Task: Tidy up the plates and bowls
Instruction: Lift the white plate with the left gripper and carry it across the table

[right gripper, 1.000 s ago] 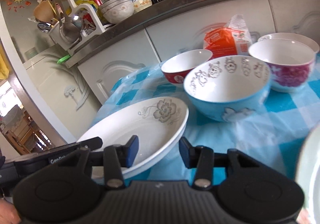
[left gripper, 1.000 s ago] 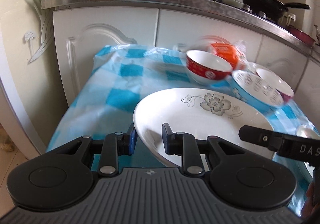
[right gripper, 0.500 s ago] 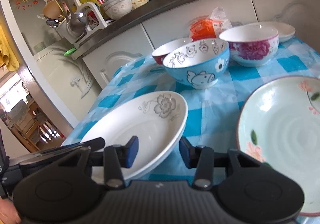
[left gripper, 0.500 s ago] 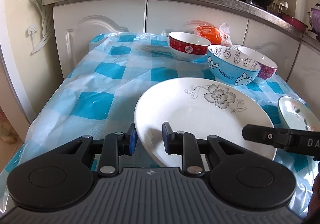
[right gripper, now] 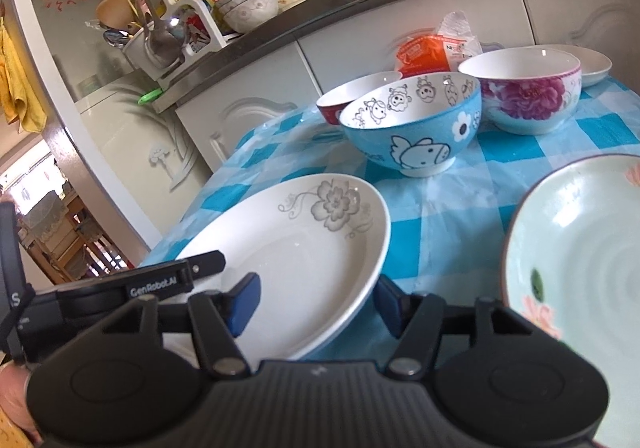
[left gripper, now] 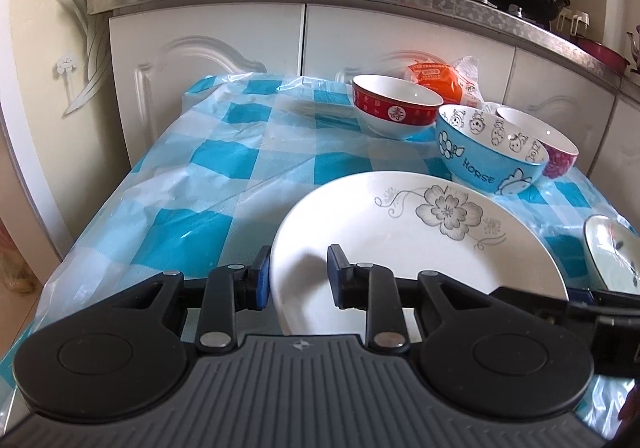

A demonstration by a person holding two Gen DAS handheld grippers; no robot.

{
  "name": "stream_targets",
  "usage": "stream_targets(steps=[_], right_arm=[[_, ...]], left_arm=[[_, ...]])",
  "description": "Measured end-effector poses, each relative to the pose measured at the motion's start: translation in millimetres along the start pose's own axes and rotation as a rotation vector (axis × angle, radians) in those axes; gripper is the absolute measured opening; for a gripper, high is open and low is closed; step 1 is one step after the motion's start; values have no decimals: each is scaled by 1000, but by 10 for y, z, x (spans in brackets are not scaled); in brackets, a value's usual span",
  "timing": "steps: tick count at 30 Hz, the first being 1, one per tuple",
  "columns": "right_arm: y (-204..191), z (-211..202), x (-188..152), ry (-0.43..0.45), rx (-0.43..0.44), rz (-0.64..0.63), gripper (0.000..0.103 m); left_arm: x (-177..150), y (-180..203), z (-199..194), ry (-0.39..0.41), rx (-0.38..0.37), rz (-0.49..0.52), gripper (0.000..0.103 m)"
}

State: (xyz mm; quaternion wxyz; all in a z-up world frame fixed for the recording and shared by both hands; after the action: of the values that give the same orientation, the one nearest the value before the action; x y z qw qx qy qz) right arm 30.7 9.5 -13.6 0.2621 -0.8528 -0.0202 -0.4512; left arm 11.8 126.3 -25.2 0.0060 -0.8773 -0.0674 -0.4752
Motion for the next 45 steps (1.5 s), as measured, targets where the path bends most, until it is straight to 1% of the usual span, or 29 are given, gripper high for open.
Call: stream_targets(steps=[2, 4, 6, 7, 8, 9, 11, 14, 20, 22, 25, 29, 33, 40, 45], right_arm=[[-19, 21, 2, 2, 3, -6, 69], [-19, 19, -1, 5, 7, -7, 69], [-12, 14, -5, 6, 6, -11, 67], [-2, 9, -5, 7, 2, -11, 63], [15, 5, -1, 8, -5, -11, 56], [36, 2, 1, 8, -13, -10, 52], [65, -4, 5, 6, -22, -16, 41], [69, -41, 6, 14, -43, -51, 34], [103, -180, 92, 55, -66, -81, 33], [127, -233, 111, 64, -66, -66, 33], [103, -358, 182, 99, -68, -82, 33], [136, -551, 308, 145, -66, -69, 33], [253, -799, 405, 186, -86, -56, 33], [652, -1271, 434, 248, -167, -4, 33], [972, -1523, 373, 273, -244, 30, 33]], left_arm=[[4, 1, 10, 4, 8, -1, 30], [0, 4, 8, 9, 10, 4, 29], [-5, -3, -2, 11, 12, -3, 27], [-6, -3, -9, 11, 18, -7, 26], [-8, 1, -19, 13, 25, -9, 25], [-11, 2, -28, 14, 29, -9, 25], [-13, 0, -49, 18, 33, -6, 24], [0, 8, -101, 24, 19, -7, 21], [53, 100, -212, 40, -14, -7, 20], [80, 134, -271, 52, -24, -13, 20], [154, 209, -374, 78, -39, -15, 20], [286, 403, -534, 118, -75, 13, 20], [358, 691, -640, 134, -132, 49, 20], [278, 1309, -647, 116, -240, 111, 20], [139, 1719, -528, 79, -289, 145, 21]])
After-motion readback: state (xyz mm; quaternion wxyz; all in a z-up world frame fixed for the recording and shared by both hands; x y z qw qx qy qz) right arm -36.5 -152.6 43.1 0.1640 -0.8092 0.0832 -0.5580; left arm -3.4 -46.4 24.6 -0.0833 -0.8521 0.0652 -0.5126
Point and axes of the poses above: each gripper's, at about its wrist camera, not at the fingertips, and z roughly the way its jaws point, y to its right, x to its top, the point moved 8 cm from there along z, roughly the way its jaws point, and after that the axes turned 2 degrees about y, right-handed, at the moved point
